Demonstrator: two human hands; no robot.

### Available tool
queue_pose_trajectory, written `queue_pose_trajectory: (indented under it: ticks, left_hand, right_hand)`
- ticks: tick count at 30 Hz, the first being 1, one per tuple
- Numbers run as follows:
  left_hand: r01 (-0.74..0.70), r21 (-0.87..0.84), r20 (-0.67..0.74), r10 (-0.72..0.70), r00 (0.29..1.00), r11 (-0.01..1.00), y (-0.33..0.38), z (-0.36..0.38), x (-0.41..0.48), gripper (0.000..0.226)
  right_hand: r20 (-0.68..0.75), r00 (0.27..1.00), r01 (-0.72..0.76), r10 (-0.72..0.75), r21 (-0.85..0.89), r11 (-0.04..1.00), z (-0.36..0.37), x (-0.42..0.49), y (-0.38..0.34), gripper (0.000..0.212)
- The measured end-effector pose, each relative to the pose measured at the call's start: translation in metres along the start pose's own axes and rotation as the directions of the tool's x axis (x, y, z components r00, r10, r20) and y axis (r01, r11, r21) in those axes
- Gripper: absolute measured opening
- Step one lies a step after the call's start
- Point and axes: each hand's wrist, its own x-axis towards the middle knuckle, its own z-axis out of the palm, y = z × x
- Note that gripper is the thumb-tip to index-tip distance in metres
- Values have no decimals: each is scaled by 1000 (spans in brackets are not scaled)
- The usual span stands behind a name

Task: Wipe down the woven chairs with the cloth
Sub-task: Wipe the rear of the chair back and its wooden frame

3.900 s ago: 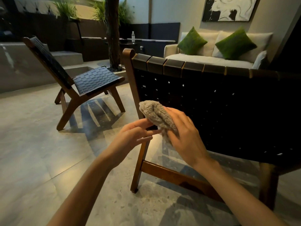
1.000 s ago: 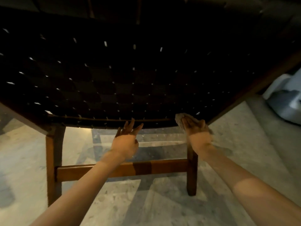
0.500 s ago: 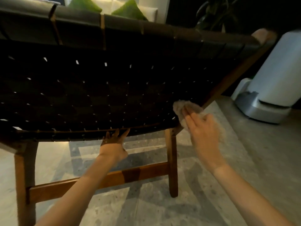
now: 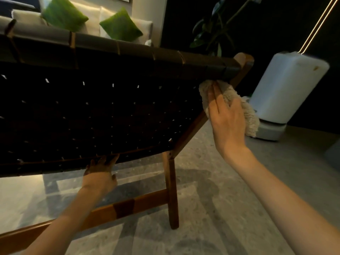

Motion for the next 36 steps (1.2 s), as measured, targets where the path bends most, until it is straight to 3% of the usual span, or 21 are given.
queue_pose_trajectory:
  ticks: [3,7,12,15,18,21,25,29,32,36]
  left_hand:
    - [-7,45,23,6,1000,999,0,-3,0,74]
    - [4,-17,65,-3,998,1000,-3,-7,3,72]
    - [-13,-8,31,13,999,1000,-10,-3,5,71]
    - [2,29,15,-2,1000,1000,-10,1,4,69]
    - [25,61,5,-25,1000,998,-8,6,2,67]
    - [32,73,17,-34,999,997,-9,6,4,67]
    - [31,94,18,-33,999,995,-9,8,5,68]
    - [26,78,19,-28,999,997,-12,10,6,68]
    - [6,48,48,-8,999,999,-18,8,3,70]
    - [-17,-76,138,28,990,997,-28,-10,1,74]
  right_hand:
    - [-22,999,-32,32,-21,999,4,0,-15,42]
    - [-50,999,-17,17,6,1000,19,-13,-28,31]
    - [311,945,96,-100,26,995,63,-32,-59,19]
    - [401,900,148,-173,92,985,97,-45,-82,60]
    - [501,834,158,-233,187,970,126,-59,-102,58]
    - [582,778,165,-235,171,971,147,-67,-119,62]
    - [620,769,-20,-154,264,964,161,-67,-142,63]
    - [495,866,-202,-69,472,858,163,-68,-147,78]
    - [504,862,-314,-50,610,727,157,-65,-144,74]
    - [516,837,-349,-184,761,547,140,-72,-157,69]
